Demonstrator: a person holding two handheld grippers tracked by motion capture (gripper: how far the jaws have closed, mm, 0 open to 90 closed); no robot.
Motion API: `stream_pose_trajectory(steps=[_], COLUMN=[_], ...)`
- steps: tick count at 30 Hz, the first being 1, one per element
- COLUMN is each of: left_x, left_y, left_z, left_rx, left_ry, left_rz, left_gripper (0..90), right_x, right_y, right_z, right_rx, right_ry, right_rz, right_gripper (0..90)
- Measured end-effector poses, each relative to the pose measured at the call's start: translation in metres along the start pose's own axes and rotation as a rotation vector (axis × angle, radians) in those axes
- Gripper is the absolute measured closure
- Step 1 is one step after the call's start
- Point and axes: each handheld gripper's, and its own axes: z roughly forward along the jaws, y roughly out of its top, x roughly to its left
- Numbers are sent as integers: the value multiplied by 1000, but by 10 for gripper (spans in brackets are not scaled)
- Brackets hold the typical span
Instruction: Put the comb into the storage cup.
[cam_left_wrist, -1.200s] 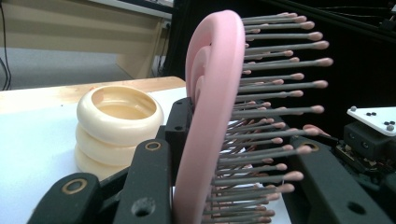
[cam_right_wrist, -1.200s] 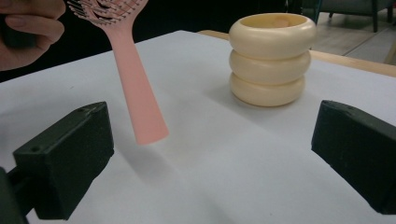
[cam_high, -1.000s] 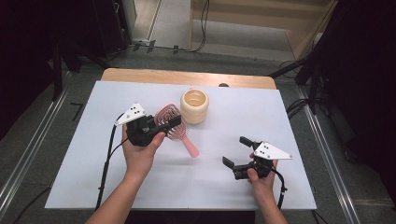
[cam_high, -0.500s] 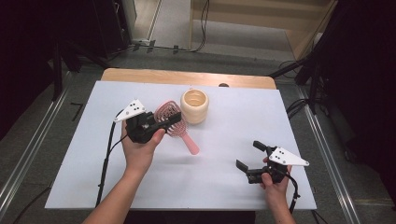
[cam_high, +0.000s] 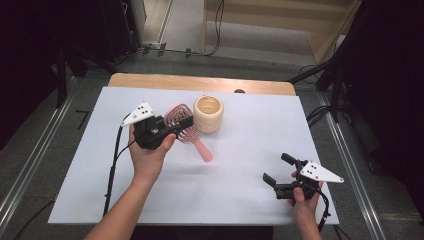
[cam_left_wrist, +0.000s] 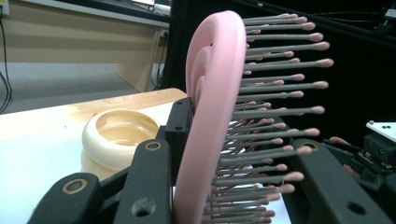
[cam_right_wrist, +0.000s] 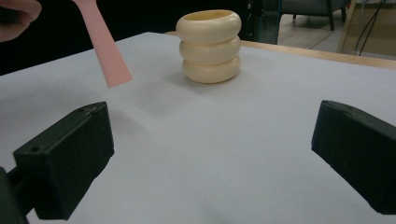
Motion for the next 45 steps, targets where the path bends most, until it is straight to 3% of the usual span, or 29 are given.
stream_pose_trajectory(steps=[15,45], left_x=[1,12], left_y=[14,46], left_z=[2,10], left_rx=[-16,-49], left_ry=[-7,7], left_rz=[9,33], left_gripper=[643,645], right_x=[-15,-21], right_y=[-7,-12], right_z=[-13,-15], right_rx=[4,9], right_ry=[-61,-69], right_rz=[7,31], right_gripper=[0,0])
